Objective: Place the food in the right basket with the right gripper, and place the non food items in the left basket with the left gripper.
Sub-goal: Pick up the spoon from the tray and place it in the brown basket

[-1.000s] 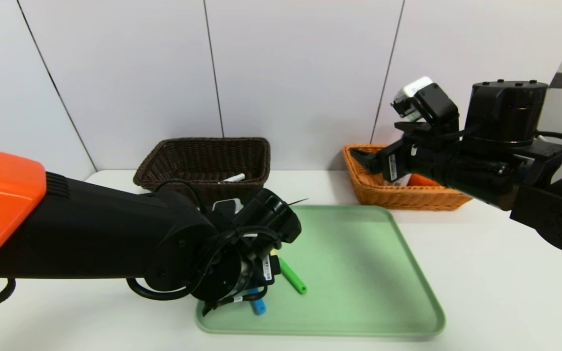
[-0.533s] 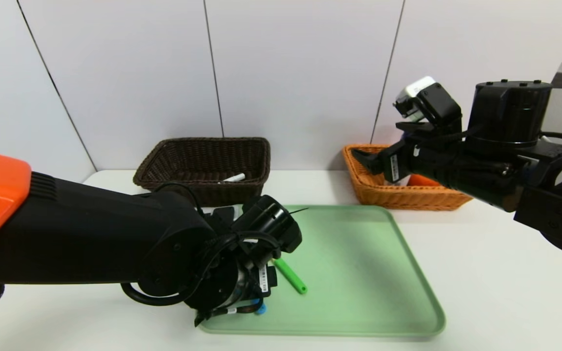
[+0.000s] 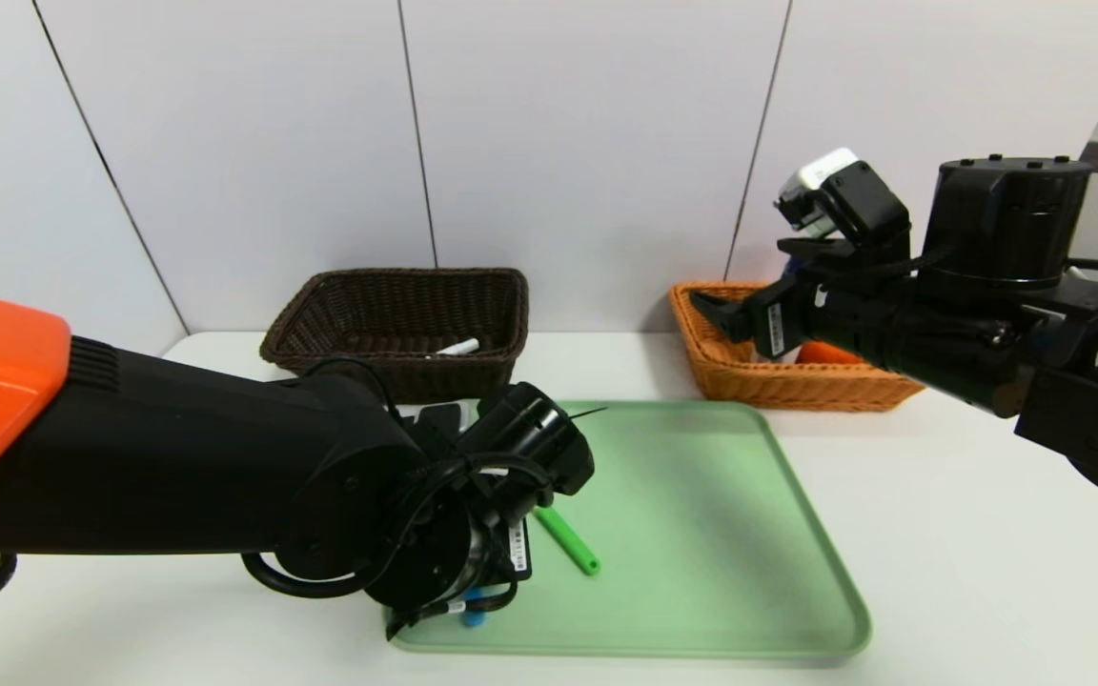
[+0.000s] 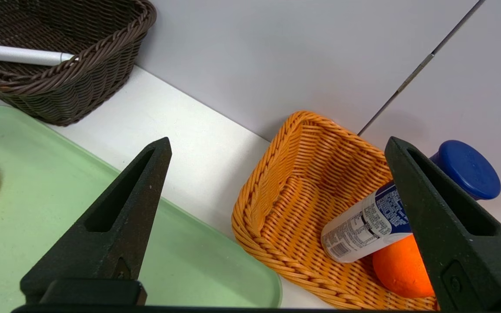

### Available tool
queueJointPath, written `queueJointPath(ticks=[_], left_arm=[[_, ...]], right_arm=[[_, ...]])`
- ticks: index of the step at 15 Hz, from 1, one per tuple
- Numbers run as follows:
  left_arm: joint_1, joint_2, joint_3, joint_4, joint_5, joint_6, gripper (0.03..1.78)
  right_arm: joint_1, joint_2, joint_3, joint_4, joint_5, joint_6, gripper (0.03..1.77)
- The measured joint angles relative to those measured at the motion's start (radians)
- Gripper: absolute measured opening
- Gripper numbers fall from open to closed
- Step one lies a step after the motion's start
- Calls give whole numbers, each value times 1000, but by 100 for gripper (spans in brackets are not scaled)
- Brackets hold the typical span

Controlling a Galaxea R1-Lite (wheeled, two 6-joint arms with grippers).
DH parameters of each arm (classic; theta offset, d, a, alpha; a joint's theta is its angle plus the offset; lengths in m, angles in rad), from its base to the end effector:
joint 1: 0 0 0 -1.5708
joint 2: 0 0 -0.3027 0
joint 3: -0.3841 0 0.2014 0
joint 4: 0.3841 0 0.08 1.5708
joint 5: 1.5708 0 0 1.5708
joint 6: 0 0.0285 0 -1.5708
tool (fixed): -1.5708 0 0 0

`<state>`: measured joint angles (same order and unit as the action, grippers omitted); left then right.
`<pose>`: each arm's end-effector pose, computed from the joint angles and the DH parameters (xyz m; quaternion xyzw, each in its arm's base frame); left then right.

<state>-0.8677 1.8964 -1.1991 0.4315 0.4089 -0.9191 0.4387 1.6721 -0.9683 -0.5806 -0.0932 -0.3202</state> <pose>0.2245 -0.2473 0.1288 -0.0793 0.4702 0.0183 0.8788 0.2993 0.1375 0.2245 -0.1727 0.0313 0.1788 0.9681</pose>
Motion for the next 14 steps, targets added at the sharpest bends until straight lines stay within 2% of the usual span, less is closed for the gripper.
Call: queueJointPath(ticks=[1, 5, 8, 11, 14], left_arm=[[-3, 1, 0, 0, 0, 1, 11], [-6, 1, 1, -1, 6, 1, 11], [-7, -10, 3, 4, 42, 6, 11], [-1, -63, -3, 2, 92, 61, 11], [5, -136, -29, 3, 109, 95, 11]], right_arm=[[1, -2, 2, 0, 0, -1, 169], [1, -7, 6, 0, 0, -1, 170], [5, -11, 8, 0, 0, -1, 170], [6, -16, 18, 0, 1, -1, 170], [6, -18, 21, 0, 0, -1, 170]])
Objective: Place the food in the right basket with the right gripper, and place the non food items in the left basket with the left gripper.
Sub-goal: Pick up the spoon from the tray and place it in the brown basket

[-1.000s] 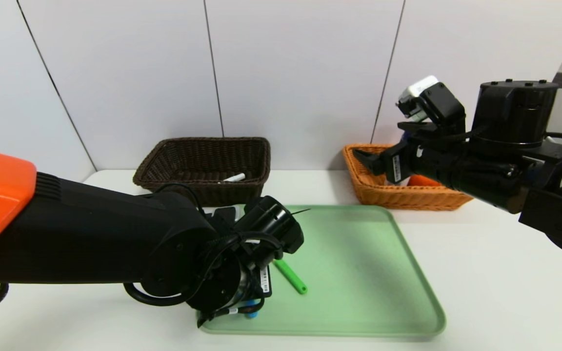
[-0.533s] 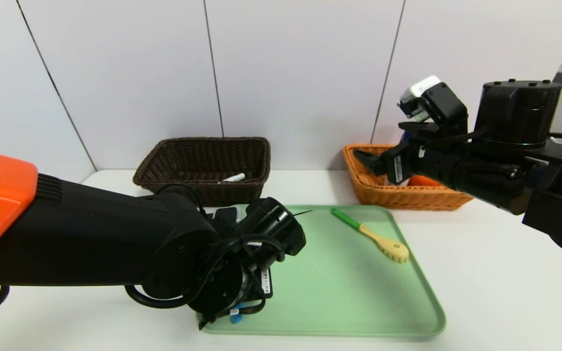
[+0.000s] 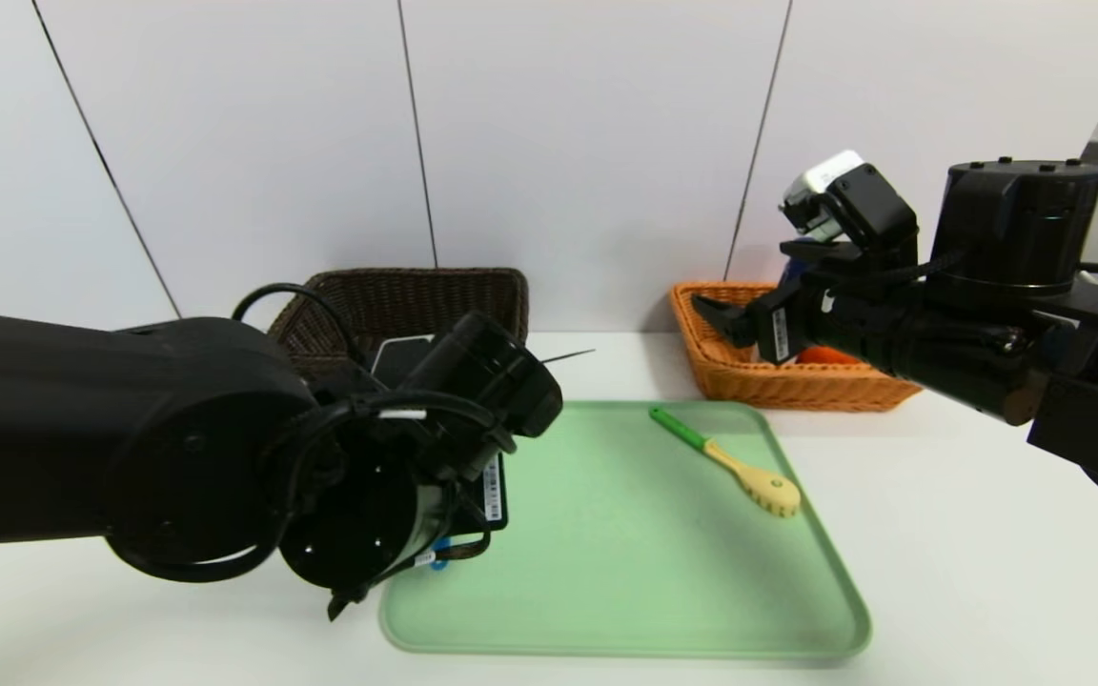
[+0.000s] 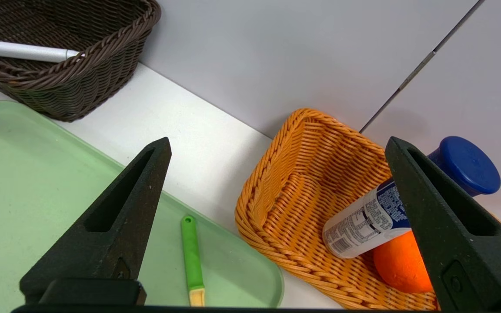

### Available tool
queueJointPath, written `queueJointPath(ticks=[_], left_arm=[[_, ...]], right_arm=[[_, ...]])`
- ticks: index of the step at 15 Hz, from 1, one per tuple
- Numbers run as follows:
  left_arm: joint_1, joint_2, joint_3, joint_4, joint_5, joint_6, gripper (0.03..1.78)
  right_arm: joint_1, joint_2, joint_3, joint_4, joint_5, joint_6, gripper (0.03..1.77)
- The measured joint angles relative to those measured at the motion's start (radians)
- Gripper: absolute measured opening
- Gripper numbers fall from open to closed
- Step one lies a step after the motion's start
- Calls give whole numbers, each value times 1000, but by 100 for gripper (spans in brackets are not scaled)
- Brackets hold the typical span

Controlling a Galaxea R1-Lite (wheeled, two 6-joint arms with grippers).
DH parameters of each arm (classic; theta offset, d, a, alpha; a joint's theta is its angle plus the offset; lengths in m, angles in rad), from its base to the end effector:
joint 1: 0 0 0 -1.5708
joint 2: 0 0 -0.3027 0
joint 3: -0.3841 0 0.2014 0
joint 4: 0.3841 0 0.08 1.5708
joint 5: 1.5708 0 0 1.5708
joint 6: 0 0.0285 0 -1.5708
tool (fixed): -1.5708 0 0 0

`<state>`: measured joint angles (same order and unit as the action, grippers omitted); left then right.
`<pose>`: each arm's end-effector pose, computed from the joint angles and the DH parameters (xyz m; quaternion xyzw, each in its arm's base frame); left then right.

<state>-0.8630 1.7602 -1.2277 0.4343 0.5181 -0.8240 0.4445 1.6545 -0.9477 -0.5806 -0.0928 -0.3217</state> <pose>0.2160 -0.2307 0.1813 -0.0780 0.3892 0.0043 0.9178 0.2935 0.1369 0.2241 -0.1739 0.0320 0.1821 0.9673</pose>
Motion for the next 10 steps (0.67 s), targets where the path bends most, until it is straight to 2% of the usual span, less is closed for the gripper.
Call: queueJointPath(ticks=[2, 4, 7, 10], left_arm=[[11, -53, -46, -2, 9, 63, 11], [72, -82, -106, -37, 17, 167, 11], [226, -77, -154, -247, 6, 389, 11], [354, -12, -164, -457, -59, 576, 11]], right_arm=[[-1, -2, 0, 0, 0, 0, 170], [1, -3, 0, -1, 1, 0, 170], [3, -1, 0, 0, 1, 0, 170], [3, 2, 1, 0, 1, 3, 170]])
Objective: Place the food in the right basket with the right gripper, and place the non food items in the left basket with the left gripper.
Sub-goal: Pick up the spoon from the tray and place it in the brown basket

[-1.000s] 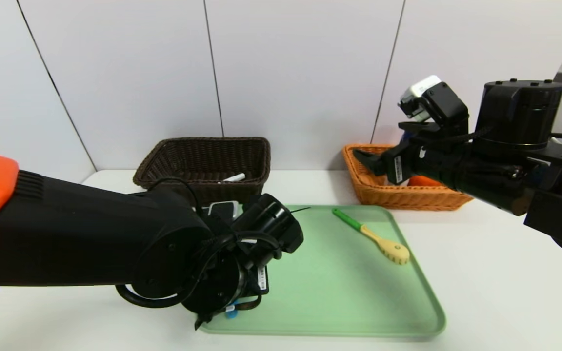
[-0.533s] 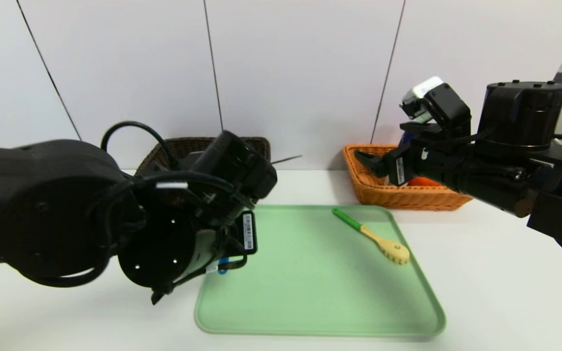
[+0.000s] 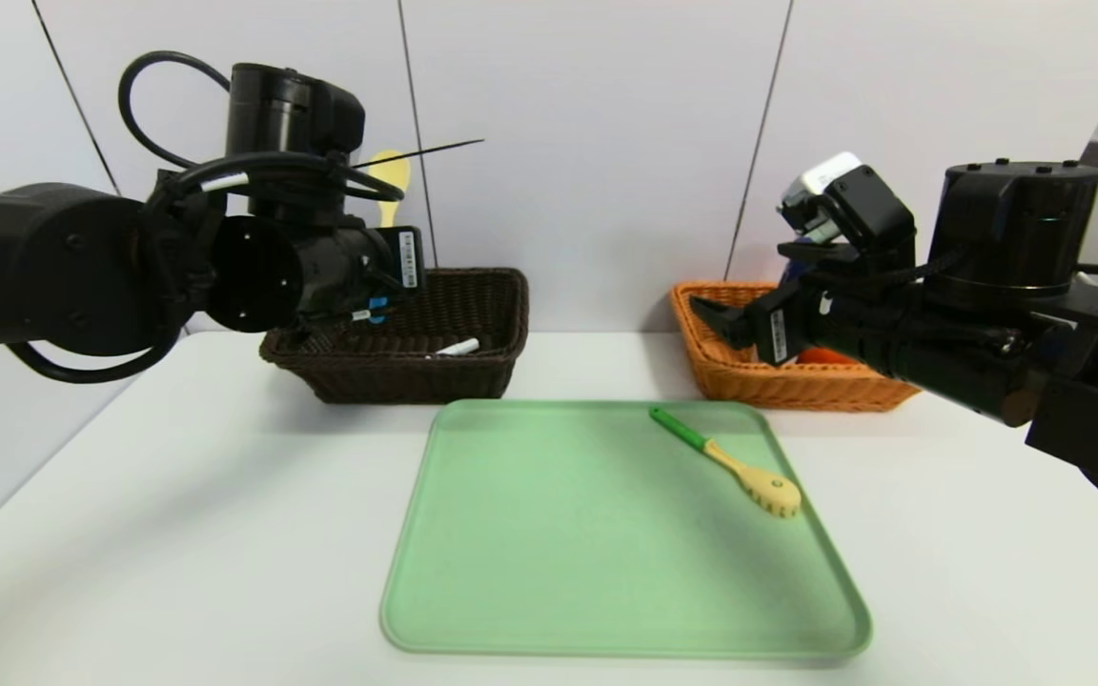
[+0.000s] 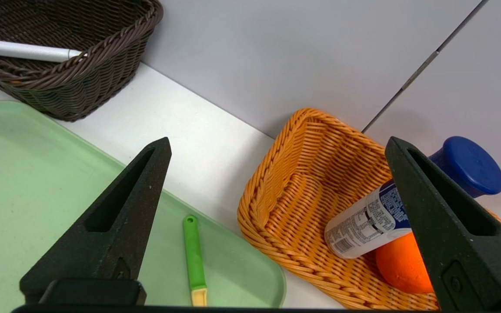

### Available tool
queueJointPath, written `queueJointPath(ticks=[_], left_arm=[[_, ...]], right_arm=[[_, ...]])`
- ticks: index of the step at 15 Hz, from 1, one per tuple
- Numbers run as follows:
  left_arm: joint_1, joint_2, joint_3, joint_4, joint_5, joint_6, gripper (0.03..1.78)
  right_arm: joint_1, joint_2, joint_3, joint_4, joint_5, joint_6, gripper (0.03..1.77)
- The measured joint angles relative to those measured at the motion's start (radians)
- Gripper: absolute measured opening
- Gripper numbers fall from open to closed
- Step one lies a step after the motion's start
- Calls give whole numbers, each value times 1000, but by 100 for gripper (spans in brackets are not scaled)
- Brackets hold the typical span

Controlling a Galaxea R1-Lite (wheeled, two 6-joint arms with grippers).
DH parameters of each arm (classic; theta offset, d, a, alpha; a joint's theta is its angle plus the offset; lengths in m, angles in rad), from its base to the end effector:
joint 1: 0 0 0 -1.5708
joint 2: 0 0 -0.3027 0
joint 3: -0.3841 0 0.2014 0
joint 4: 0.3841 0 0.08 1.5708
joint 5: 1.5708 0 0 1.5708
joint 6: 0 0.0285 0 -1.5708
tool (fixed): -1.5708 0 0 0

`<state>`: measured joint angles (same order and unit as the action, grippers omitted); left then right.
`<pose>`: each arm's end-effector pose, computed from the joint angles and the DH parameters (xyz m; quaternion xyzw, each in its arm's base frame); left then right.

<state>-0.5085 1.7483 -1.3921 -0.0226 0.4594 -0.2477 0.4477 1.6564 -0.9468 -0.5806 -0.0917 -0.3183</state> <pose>0.3158 -0.1616 0.2690 -0.0451 0.1488 -0.0059 0.9878 0.2934 0.1380 0.2232 -0.1726 0.0333 0.1843 0.9670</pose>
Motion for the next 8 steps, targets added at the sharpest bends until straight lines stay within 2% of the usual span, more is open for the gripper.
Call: queueJointPath(ticks=[2, 5, 8], left_arm=[[47, 55, -3, -65, -31, 43, 11], [97, 144, -10, -151, -40, 60, 11], [125, 211, -32, -191, -38, 84, 11]], right_arm=[[0, 3, 0, 0, 0, 0, 170], [0, 5, 1, -1, 0, 3, 170], [0, 7, 14, -35, 0, 3, 170]])
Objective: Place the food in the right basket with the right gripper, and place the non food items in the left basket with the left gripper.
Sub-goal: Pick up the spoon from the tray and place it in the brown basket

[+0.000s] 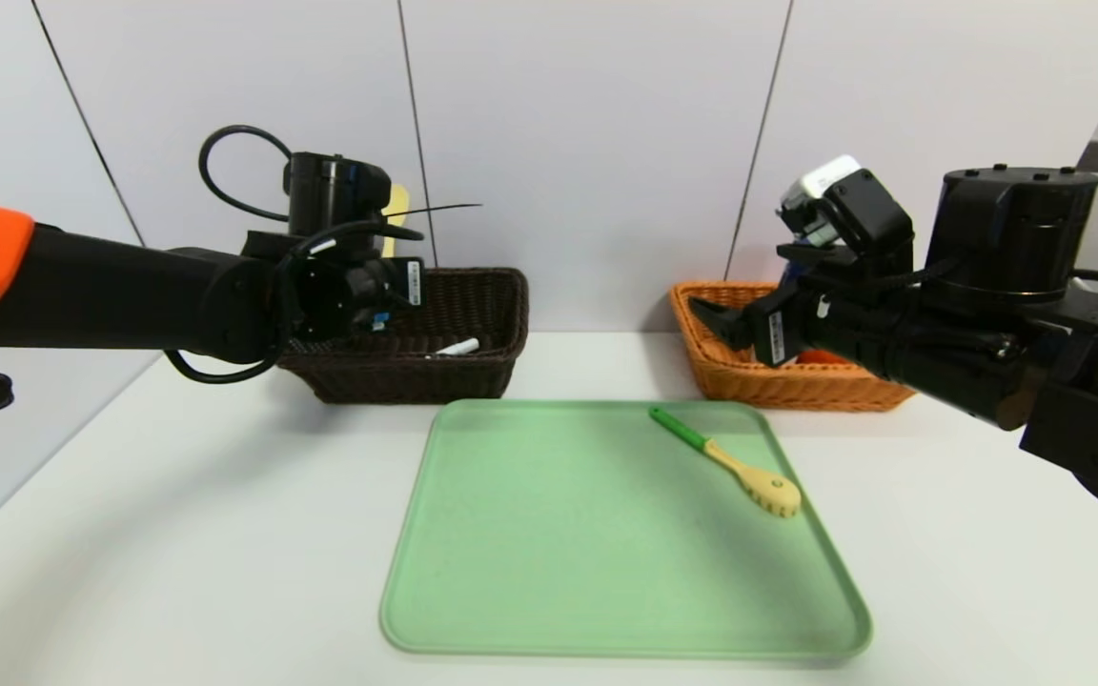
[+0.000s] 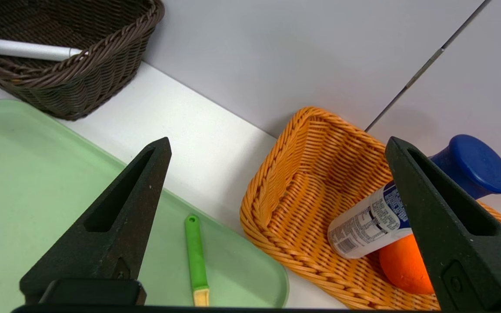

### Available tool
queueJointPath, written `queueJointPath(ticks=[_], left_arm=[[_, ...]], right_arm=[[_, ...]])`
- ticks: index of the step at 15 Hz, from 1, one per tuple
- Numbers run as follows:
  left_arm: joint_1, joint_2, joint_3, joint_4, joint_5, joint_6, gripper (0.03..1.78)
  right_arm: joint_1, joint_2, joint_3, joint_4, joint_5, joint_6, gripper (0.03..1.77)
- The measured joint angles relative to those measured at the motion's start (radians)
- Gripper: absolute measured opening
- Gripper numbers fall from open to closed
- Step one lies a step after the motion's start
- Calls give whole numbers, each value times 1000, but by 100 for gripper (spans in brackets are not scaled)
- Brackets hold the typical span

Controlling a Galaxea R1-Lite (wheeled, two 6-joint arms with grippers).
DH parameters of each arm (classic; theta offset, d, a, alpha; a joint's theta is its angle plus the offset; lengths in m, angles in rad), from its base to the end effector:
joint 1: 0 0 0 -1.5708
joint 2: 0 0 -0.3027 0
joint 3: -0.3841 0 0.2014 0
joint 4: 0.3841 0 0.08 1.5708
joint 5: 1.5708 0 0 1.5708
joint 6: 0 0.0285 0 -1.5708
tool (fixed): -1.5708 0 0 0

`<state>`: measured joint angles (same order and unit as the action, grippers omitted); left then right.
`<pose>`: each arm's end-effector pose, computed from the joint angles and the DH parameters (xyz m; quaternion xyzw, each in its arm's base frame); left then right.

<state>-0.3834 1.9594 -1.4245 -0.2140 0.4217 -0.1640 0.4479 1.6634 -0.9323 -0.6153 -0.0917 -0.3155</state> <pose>0.3887 -0.1442 0.2164 -0.0185 0.1449 0.0309 0.9888 0.2941 0.1384 0.2204 -0.1696 0.0273 0.1834 0.9679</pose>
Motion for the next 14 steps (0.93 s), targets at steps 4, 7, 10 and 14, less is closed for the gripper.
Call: queueJointPath(ticks=[4, 7, 10, 14], left_arm=[[8, 41, -12, -4, 1, 0, 11], [10, 56, -12, -4, 8, -3, 50], [9, 60, -7, -5, 13, -2, 89], [9, 47, -11, -9, 31, -2, 122]], right_arm=[[0, 4, 16, -20, 1, 0, 170], [0, 6, 17, -20, 1, -1, 170], [0, 6, 17, -20, 1, -2, 170], [0, 0, 20, -20, 2, -3, 170]])
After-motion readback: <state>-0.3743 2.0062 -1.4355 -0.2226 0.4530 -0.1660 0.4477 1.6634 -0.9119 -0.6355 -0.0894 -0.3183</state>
